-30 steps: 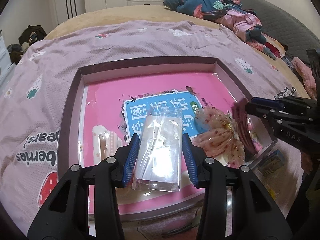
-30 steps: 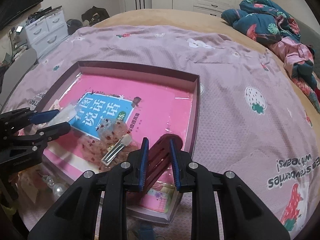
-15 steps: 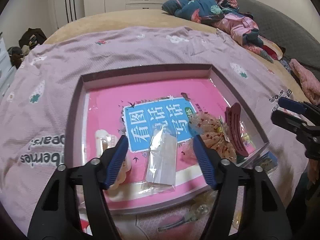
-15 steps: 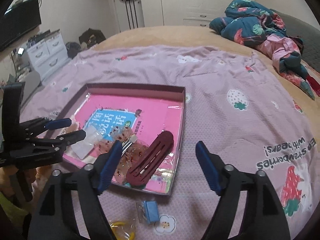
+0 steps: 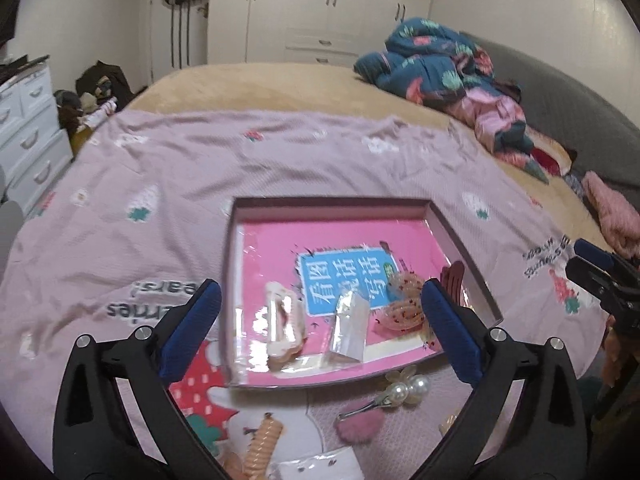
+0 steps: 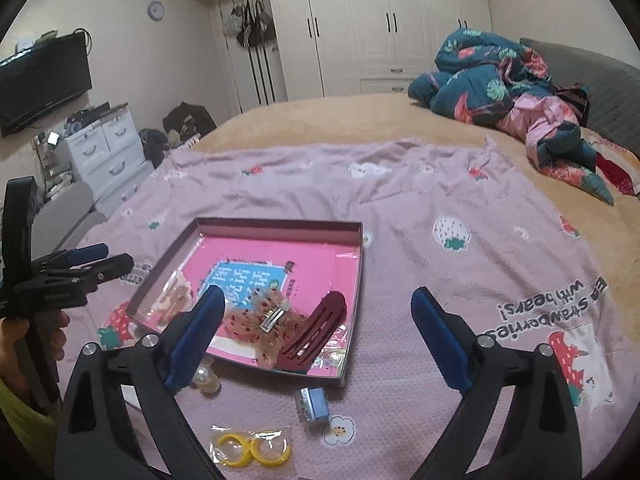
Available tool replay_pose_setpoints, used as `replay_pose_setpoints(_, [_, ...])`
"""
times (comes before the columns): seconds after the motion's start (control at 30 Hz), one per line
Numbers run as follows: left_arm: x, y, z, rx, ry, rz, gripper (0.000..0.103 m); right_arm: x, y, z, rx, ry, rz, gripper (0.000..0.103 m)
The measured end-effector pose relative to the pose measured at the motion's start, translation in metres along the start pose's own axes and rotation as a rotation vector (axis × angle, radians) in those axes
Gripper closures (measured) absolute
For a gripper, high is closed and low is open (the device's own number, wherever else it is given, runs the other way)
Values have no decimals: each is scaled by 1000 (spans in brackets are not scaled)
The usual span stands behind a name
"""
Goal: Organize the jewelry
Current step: 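Withdraw both tools from the tray toward the remaining accessories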
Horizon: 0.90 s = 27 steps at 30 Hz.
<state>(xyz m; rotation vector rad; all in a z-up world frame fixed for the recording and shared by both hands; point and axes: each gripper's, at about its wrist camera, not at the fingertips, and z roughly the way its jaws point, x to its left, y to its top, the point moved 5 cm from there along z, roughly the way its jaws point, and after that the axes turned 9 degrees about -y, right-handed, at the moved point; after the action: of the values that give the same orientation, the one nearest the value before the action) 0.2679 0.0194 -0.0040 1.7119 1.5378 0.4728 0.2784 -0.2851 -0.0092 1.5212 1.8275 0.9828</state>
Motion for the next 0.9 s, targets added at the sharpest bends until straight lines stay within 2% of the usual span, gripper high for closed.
replay_pose_setpoints(0.57, [1, -7, -91, -157, 23, -36, 9, 7, 10, -62, -115, 22, -18, 9])
replay_pose_setpoints(0.9, [-7, -25, -107, -151, 49, -14, 9, 18, -1, -82, -128, 43, -46, 6])
